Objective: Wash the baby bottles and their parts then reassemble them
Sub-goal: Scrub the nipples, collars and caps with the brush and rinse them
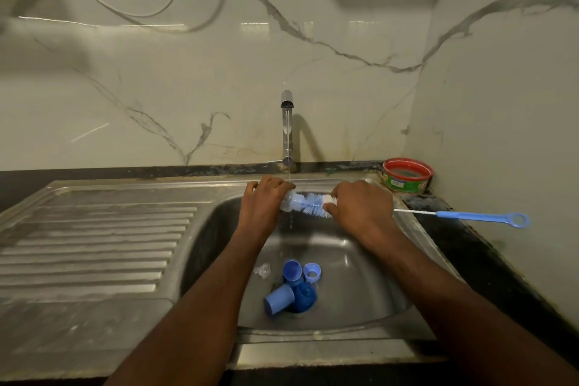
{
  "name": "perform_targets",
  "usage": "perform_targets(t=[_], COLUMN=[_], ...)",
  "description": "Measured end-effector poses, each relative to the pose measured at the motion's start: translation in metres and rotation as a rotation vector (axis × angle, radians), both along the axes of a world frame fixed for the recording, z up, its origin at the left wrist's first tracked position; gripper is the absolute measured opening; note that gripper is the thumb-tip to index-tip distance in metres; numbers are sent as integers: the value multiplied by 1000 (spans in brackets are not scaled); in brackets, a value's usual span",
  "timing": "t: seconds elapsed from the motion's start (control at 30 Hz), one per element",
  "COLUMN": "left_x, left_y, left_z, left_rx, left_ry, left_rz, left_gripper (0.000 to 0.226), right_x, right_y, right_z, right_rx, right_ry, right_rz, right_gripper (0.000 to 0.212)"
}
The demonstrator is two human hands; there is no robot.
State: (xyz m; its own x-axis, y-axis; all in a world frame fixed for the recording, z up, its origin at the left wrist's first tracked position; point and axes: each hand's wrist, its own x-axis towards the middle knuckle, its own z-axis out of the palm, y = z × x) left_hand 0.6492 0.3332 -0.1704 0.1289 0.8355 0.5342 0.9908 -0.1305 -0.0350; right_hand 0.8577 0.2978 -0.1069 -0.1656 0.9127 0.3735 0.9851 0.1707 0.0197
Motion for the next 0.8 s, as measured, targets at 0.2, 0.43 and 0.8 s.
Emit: perform_targets(t=[0.2, 0.43, 0.8], left_x=[-8, 11, 15], left_y=[-7, 2, 2], left_z=[-4, -9, -4], left_rx=[-110, -143, -186], left_ry=[228, 301, -895], left_rz=[225, 201, 141], left_gripper=[53, 60, 61], right_x=[12, 7, -1], right_y=[0, -3, -6], right_z=[-1, -16, -25], right_rx=[-26, -99, -193], right_ry=[-216, -188, -156], right_rz=[-85, 17, 113], right_gripper=[20, 28, 40])
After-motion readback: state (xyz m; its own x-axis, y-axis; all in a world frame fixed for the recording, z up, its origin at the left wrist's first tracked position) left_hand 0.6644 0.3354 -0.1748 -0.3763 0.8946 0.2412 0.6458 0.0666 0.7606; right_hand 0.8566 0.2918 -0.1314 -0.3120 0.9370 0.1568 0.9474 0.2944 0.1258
